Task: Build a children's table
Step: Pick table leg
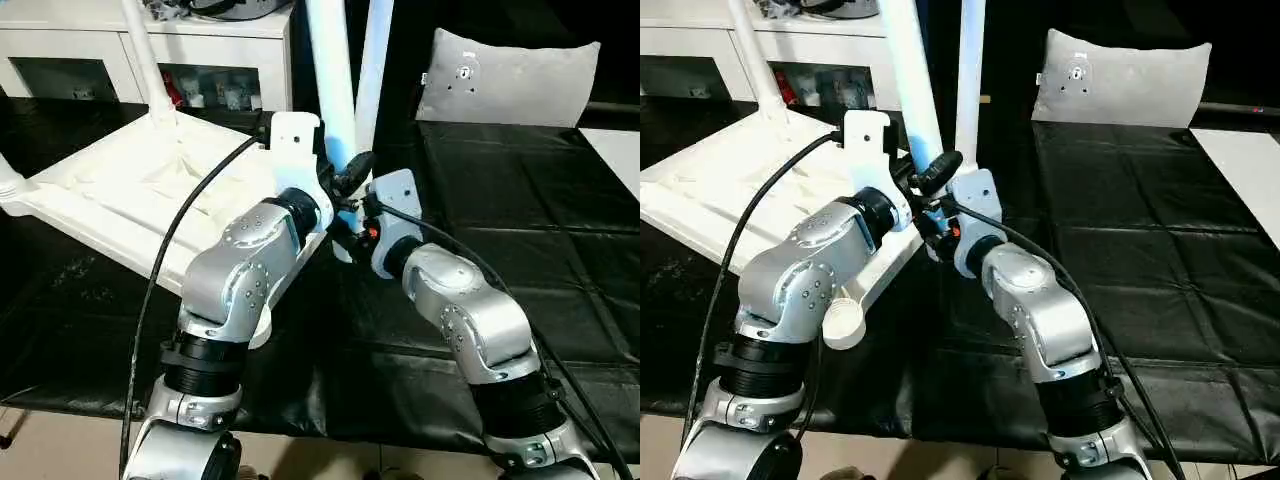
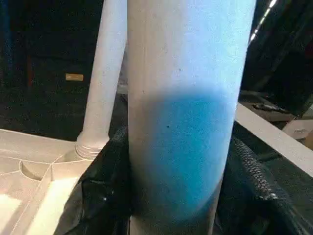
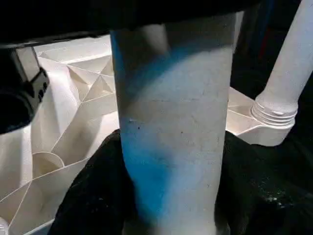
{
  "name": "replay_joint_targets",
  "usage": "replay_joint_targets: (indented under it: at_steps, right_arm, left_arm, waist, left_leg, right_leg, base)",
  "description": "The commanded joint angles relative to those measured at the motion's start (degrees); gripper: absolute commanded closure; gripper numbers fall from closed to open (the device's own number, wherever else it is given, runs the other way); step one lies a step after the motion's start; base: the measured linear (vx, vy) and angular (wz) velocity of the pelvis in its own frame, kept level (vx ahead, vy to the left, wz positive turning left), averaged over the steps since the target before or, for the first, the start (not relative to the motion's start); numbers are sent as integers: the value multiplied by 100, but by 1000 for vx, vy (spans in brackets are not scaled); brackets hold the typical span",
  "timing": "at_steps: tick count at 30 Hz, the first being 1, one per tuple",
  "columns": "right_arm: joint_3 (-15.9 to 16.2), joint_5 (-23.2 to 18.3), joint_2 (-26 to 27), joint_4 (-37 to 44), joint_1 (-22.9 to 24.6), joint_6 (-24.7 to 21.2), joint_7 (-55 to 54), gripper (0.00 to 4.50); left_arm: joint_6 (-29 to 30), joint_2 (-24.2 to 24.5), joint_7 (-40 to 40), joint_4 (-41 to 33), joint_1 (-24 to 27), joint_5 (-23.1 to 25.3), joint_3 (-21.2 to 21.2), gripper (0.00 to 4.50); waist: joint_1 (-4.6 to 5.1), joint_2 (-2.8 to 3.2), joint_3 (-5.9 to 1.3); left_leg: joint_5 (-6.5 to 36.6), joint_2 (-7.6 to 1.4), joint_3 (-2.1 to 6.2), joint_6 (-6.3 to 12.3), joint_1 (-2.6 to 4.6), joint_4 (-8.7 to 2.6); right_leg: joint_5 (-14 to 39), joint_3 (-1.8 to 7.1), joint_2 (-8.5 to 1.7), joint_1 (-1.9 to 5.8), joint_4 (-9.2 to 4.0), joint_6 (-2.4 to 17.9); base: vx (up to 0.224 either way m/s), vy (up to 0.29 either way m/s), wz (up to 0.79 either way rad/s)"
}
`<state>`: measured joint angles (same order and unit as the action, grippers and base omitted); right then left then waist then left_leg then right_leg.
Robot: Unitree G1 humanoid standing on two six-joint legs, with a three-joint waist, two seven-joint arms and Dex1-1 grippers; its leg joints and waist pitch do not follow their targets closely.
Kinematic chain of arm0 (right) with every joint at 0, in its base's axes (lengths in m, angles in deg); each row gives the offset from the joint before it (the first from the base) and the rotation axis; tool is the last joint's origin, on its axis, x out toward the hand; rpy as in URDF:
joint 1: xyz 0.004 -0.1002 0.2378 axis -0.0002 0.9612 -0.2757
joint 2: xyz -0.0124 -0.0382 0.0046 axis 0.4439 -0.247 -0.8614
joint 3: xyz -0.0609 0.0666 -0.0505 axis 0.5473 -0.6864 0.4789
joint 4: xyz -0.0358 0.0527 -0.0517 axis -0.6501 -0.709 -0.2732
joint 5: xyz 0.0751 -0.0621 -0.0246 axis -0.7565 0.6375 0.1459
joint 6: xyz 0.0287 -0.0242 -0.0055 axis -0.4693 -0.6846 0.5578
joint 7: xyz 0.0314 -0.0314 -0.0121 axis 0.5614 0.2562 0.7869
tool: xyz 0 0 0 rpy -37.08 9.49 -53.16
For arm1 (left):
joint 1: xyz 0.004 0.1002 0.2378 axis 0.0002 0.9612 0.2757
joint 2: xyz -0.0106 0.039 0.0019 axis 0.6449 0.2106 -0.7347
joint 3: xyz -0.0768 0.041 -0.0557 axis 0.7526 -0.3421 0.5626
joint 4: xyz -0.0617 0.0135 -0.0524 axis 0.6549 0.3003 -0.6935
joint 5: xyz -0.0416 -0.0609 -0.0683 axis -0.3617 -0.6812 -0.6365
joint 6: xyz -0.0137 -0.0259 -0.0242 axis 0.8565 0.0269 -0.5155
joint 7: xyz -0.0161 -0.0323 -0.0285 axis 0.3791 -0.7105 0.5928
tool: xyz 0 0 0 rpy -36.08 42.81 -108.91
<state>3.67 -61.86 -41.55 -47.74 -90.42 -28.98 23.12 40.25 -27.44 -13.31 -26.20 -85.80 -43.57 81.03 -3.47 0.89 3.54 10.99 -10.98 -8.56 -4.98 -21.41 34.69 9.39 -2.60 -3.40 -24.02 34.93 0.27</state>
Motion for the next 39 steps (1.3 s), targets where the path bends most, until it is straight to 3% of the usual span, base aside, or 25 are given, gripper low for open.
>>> replay_joint_targets:
  at_steps: [1,8,11,27,29,32,39]
  right_arm:
    - [-116,-54,17,-19,-31,59,7,235]
    - [-212,-157,124,-31,23,220,129,246]
    - [-250,-187,136,-47,30,250,156,248]
    - [-310,-143,154,-98,92,369,278,249]
    - [-281,-86,73,-122,142,461,354,250]
    - [-220,-67,-109,-94,342,629,582,250]
    - [-234,-207,-329,71,721,481,822,250]
  left_arm:
    - [-46,8,10,-125,-50,74,17,260]
    - [-108,90,-30,-113,-45,207,-46,260]
    - [-119,120,-86,-83,-55,191,-14,190]
    - [46,141,-285,-177,31,41,25,185]
    - [139,179,-401,-191,84,-46,25,152]
    - [322,231,-546,-167,236,-191,64,139]
    - [386,324,-960,-262,528,-424,39,64]
  waist:
    - [-7,-73,-414]
    - [-8,-68,-415]
    - [-4,-68,-413]
    - [-6,-50,-415]
    - [-5,-54,-413]
    - [-21,-72,-408]
    - [-11,-79,-399]
  left_leg:
    - [901,-48,-39,-80,-14,-374]
    - [897,-58,-38,-71,-13,-376]
    - [886,-52,-40,-70,-15,-376]
    - [886,-58,-36,-73,-8,-379]
    - [923,-59,-42,-71,-7,-377]
    - [906,-52,-50,-50,-15,-371]
    - [948,-55,-46,13,-20,-382]
  right_leg:
    - [1870,192,-288,339,-476,393]
    - [1814,195,-294,337,-469,423]
    - [1822,195,-292,338,-472,443]
    - [1692,195,-295,348,-456,545]
    - [1699,196,-296,349,-458,552]
    - [1789,196,-298,354,-466,533]
    - [2012,185,-294,338,-494,500]
  base:
    - [0,0,0]
    - [0,0,0]
    - [0,0,0]
    - [0,0,0]
    - [0,0,0]
    - [0,0,0]
    - [0,0,0]
